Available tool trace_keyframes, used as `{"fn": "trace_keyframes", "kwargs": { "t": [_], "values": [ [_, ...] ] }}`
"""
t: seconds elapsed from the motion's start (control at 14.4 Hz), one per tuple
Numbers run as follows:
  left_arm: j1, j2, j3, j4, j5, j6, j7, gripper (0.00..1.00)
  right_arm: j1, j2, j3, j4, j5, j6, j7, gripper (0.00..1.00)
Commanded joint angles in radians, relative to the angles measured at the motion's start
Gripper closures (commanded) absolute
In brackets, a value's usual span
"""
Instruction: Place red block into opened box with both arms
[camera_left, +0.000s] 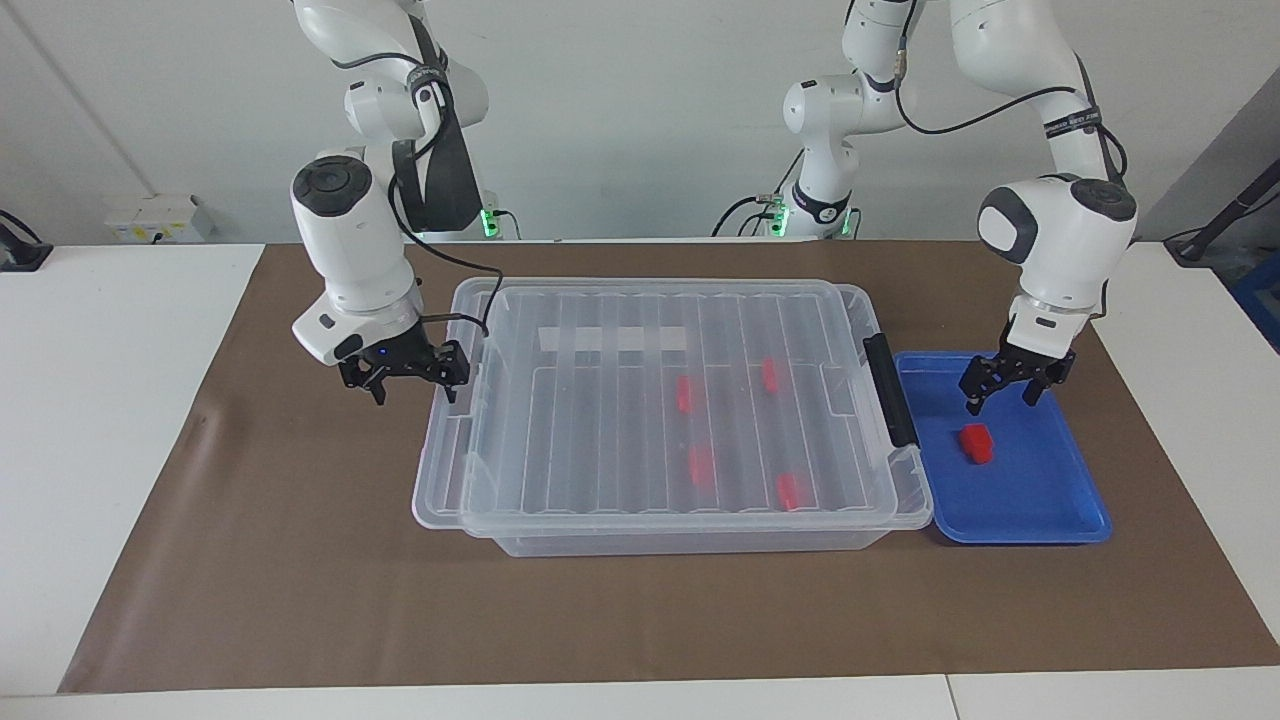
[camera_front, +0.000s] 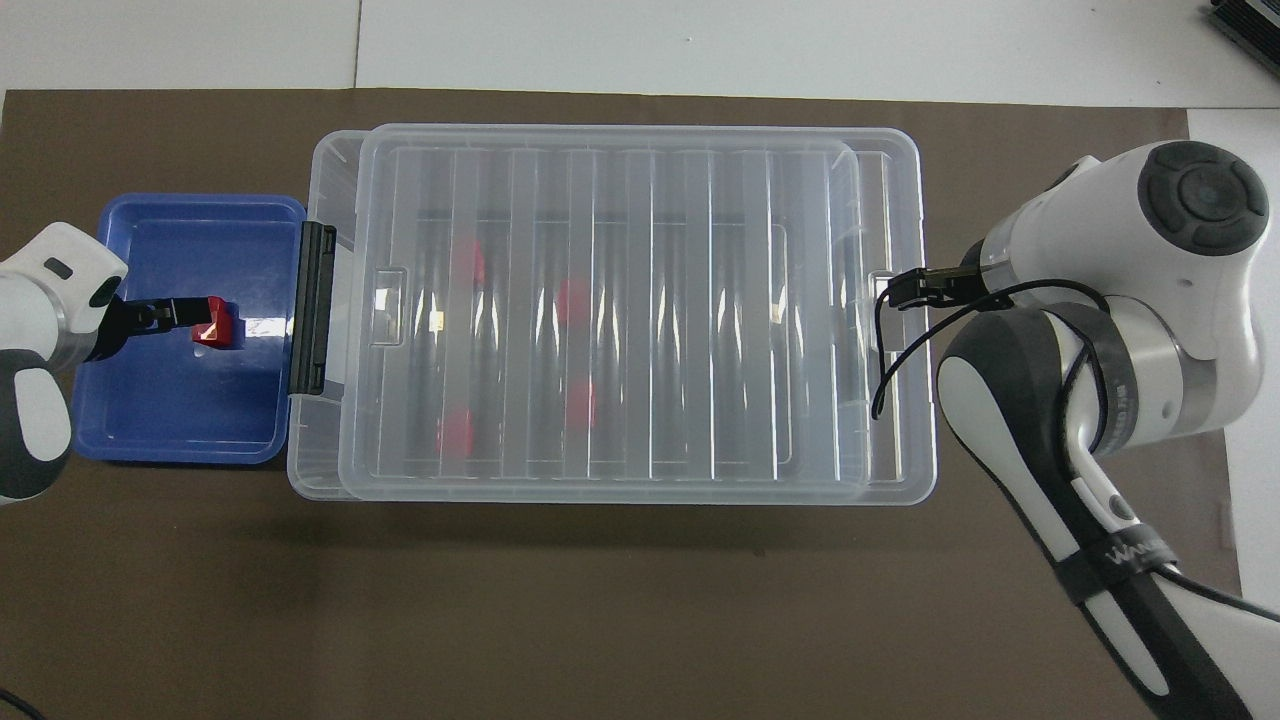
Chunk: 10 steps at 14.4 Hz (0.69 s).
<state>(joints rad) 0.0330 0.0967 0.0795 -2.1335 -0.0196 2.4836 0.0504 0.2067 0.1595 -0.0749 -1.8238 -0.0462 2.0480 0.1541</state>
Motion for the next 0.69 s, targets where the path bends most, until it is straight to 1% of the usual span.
{"fn": "trace_keyframes", "kwargs": {
  "t": [0.0, 0.14, 0.21, 0.42, 0.55, 0.62],
  "values": [
    [0.002, 0.035, -0.003, -0.006, 0.017, 0.052, 0.008, 0.00, -0.039, -0.011, 0.007, -0.005, -0.040, -0.025, 0.015, 0.00],
    [0.001, 0.081, -0.003, -0.014, 0.018, 0.102, 0.009, 0.00, -0.059, -0.015, 0.006, 0.001, -0.055, -0.052, 0.015, 0.00],
    [0.002, 0.090, -0.003, -0.019, 0.017, 0.129, 0.009, 0.00, -0.069, -0.018, 0.006, 0.001, -0.057, -0.061, 0.015, 0.00],
    [-0.002, 0.120, -0.003, -0.019, 0.017, 0.150, 0.009, 0.00, -0.101, -0.029, 0.004, 0.009, -0.067, -0.095, 0.010, 0.00],
    [-0.007, 0.162, -0.004, -0.020, 0.018, 0.211, 0.009, 0.00, -0.112, -0.038, 0.004, 0.009, -0.090, -0.117, 0.005, 0.00],
    [-0.008, 0.167, -0.003, -0.035, 0.017, 0.234, 0.009, 0.00, -0.121, -0.041, 0.004, 0.009, -0.098, -0.129, 0.005, 0.00]
  ]
}}
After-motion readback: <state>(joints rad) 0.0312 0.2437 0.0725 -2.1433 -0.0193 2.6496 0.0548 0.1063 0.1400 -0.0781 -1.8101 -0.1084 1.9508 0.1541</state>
